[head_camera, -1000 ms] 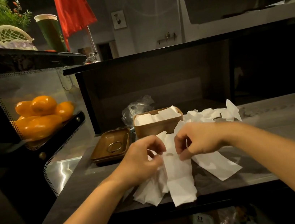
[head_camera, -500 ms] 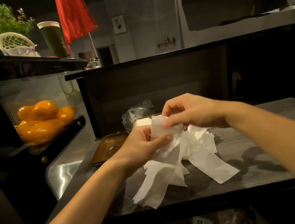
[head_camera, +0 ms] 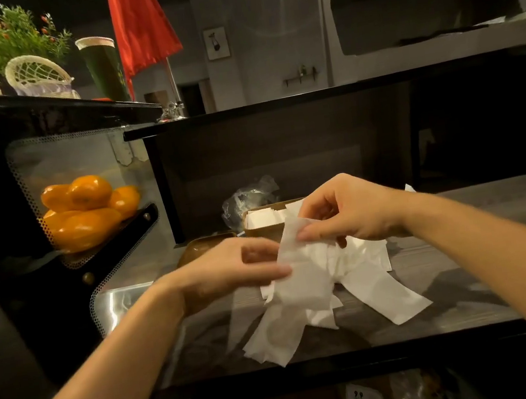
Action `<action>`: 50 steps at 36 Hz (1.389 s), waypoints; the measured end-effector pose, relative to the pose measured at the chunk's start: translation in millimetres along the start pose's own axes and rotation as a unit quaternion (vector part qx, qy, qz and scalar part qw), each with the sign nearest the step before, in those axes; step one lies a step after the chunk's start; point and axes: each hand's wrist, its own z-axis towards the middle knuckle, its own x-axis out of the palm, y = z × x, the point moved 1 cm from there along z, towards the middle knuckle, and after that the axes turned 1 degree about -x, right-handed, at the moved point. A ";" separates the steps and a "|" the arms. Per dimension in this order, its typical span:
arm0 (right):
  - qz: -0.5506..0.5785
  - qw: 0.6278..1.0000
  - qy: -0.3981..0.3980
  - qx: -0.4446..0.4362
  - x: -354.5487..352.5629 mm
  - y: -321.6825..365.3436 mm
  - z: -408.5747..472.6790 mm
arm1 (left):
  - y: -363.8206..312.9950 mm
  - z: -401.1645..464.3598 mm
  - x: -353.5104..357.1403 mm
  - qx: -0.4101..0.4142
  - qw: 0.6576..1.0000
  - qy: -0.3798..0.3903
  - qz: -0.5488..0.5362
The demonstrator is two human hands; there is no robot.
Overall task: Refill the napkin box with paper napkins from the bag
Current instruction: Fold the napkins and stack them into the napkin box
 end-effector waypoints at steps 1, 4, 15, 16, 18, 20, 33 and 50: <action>0.004 1.000 0.020 -0.002 0.7 3.4 0.0 | -1.6 -0.8 -1.6 0.015 0.999 -0.007 -0.041; 0.020 0.998 0.052 -0.017 6.5 12.1 2.4 | -5.9 -4.1 2.8 0.030 0.983 0.065 -0.168; -0.213 0.976 -0.048 -0.027 28.9 0.1 14.2 | 11.5 7.4 12.0 -0.049 0.964 -0.151 -0.215; -0.238 0.971 0.040 0.005 32.0 -0.2 12.3 | 13.7 7.3 11.3 -0.051 0.961 -0.172 -0.210; -0.248 0.947 0.192 0.066 42.1 -2.4 7.4 | 16.5 6.4 10.9 -0.059 0.958 -0.207 -0.190; -0.256 0.932 0.234 0.108 54.0 -8.4 5.6 | 18.4 6.7 11.9 -0.064 0.954 -0.227 -0.185; -0.234 0.944 0.130 0.194 79.1 -24.7 15.9 | 38.5 14.6 16.6 -0.106 0.954 -0.219 -0.175; -0.258 0.939 0.000 0.226 35.8 -49.5 22.2 | 42.9 35.5 14.5 -0.081 0.938 -0.280 -0.190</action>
